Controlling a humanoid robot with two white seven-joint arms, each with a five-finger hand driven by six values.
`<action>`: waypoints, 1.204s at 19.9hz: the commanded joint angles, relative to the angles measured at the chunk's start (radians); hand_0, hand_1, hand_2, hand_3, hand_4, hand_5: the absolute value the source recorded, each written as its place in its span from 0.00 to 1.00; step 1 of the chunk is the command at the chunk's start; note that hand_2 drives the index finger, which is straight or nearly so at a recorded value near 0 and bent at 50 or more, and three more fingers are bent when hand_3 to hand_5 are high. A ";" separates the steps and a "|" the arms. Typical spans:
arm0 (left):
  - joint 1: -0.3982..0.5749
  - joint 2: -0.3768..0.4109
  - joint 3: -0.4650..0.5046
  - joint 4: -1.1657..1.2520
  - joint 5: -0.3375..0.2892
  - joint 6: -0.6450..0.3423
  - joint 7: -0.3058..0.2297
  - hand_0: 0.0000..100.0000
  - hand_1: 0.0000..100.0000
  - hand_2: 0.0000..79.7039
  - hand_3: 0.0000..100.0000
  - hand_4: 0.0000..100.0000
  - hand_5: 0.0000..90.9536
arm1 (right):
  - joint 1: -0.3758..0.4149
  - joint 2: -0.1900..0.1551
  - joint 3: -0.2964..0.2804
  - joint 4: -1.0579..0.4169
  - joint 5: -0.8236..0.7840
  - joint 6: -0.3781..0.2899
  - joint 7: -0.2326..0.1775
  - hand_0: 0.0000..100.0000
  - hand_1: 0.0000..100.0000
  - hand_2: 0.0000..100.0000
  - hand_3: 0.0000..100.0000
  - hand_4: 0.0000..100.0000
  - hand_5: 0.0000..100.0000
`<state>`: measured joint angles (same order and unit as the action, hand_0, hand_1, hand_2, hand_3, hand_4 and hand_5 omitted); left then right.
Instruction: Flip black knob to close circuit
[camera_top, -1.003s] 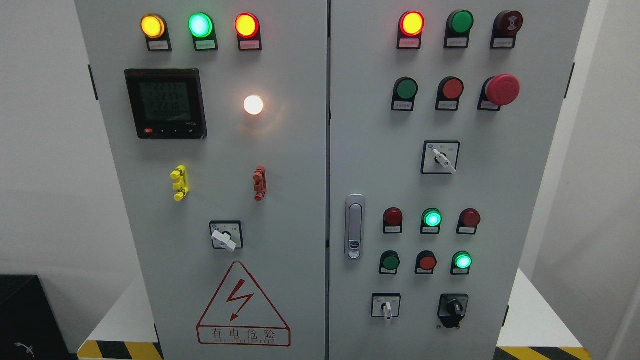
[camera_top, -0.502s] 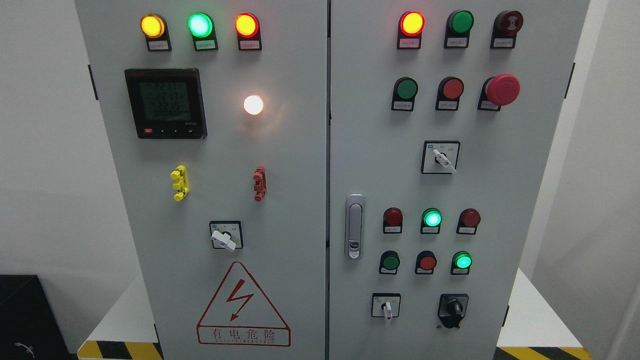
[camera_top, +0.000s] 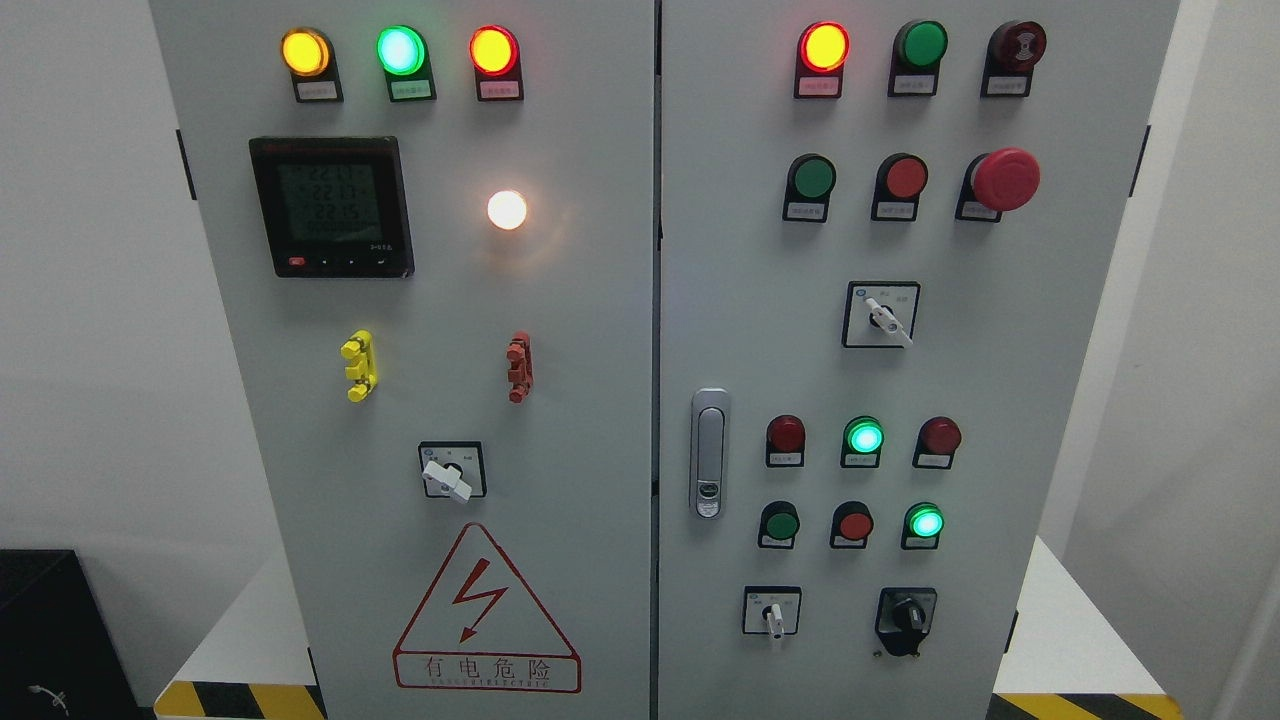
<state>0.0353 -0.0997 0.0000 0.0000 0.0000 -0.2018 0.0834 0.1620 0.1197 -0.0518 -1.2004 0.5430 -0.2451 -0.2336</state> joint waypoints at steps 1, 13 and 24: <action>0.000 0.000 -0.021 0.021 -0.021 0.001 0.001 0.12 0.56 0.00 0.00 0.00 0.00 | -0.002 0.000 0.006 -0.361 0.061 0.124 0.057 0.02 0.24 0.82 0.96 0.78 0.81; 0.000 0.000 -0.021 0.021 -0.021 -0.001 -0.001 0.12 0.56 0.00 0.00 0.00 0.00 | -0.039 0.006 -0.005 -0.511 0.063 0.277 0.063 0.01 0.24 0.82 0.96 0.78 0.82; 0.000 0.000 -0.021 0.021 -0.021 -0.001 0.001 0.12 0.56 0.00 0.00 0.00 0.00 | -0.107 0.008 -0.019 -0.544 0.161 0.346 0.103 0.01 0.24 0.81 0.95 0.77 0.82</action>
<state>0.0353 -0.0997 0.0000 0.0000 0.0000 -0.2018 0.0883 0.0930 0.1252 -0.0580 -1.6550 0.6479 0.0764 -0.1382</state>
